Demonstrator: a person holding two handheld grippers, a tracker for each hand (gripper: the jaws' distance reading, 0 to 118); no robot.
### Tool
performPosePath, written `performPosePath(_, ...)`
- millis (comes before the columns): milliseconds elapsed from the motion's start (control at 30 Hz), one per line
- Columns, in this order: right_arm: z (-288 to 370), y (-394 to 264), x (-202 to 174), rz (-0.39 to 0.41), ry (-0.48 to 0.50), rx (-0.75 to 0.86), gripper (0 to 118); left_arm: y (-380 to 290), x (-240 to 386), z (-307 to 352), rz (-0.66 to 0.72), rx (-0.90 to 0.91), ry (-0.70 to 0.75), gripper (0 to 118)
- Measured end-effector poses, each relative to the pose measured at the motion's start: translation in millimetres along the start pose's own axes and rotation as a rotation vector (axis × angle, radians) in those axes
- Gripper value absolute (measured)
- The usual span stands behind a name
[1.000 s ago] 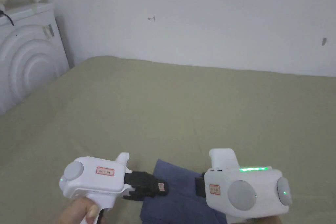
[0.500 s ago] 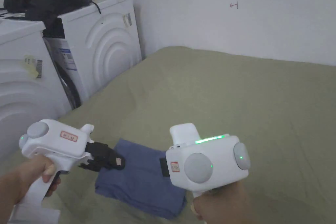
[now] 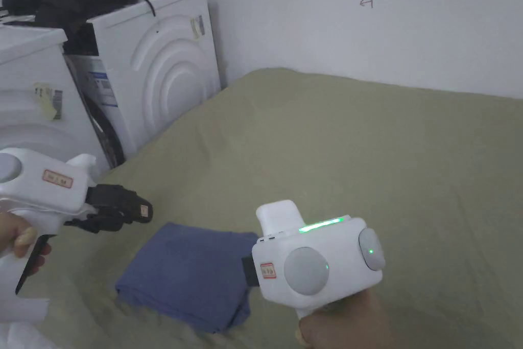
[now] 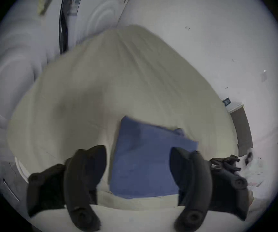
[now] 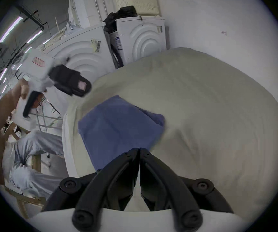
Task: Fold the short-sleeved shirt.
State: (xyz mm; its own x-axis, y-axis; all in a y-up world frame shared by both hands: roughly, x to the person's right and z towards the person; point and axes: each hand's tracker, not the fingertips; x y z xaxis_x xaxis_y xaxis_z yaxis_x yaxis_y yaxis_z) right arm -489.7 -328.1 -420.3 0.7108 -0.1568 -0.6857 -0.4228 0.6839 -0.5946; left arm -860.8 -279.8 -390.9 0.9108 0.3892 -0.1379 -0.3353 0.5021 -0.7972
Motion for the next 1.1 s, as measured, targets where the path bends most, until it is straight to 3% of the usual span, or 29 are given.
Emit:
performPosePath(67,24.8,-7.9,16.3,-0.014,-0.004,0.024,7,-16.0,52.9,15.3,-0.08,0.047,-0.009,31)
performPosePath(100,39.3,-13.7,24.5,-0.016,-0.007,0.026,7,-20.4,78.1,13.2,-0.093,0.026,-0.041,1)
performPosePath(167,68.8,-26.3,45.1,-0.029,-0.047,0.053,7,-29.7,126.9,8.8,-0.148,0.062,-0.01,0)
performPosePath(233,102.2,-43.6,69.4,-0.046,-0.072,0.072,7,-21.8,134.0,-13.0,-0.158,0.012,-0.121,0)
performPosePath(367,175.3,-86.8,133.5,-0.103,-0.17,0.093,7,-66.0,259.8,-42.0,-0.26,0.032,-0.077,0)
performPosePath(567,295.5,-167.6,246.6,-0.221,-0.377,0.106,7,-147.2,425.0,-79.7,-0.317,0.161,-0.121,0)
performPosePath(700,370.0,-215.7,304.3,-0.288,-0.526,0.102,7,-189.5,515.6,-103.7,-0.463,0.161,-0.182,0)
performPosePath(833,416.8,-243.2,332.7,-0.343,-0.636,0.134,7,-205.7,570.6,-111.3,-0.513,0.172,-0.159,0)
performPosePath(933,437.7,-251.8,340.2,-0.387,-0.645,0.183,7,-209.1,587.0,-108.2,-0.496,0.194,-0.195,0)
performPosePath(1033,450.9,-249.8,336.7,-0.38,-0.69,0.226,7,-207.4,593.5,-96.2,-0.475,0.273,-0.097,0)
performPosePath(1100,462.0,-244.4,330.4,-0.355,-0.749,0.313,7,-206.5,590.2,-77.0,-0.439,0.361,-0.112,0)
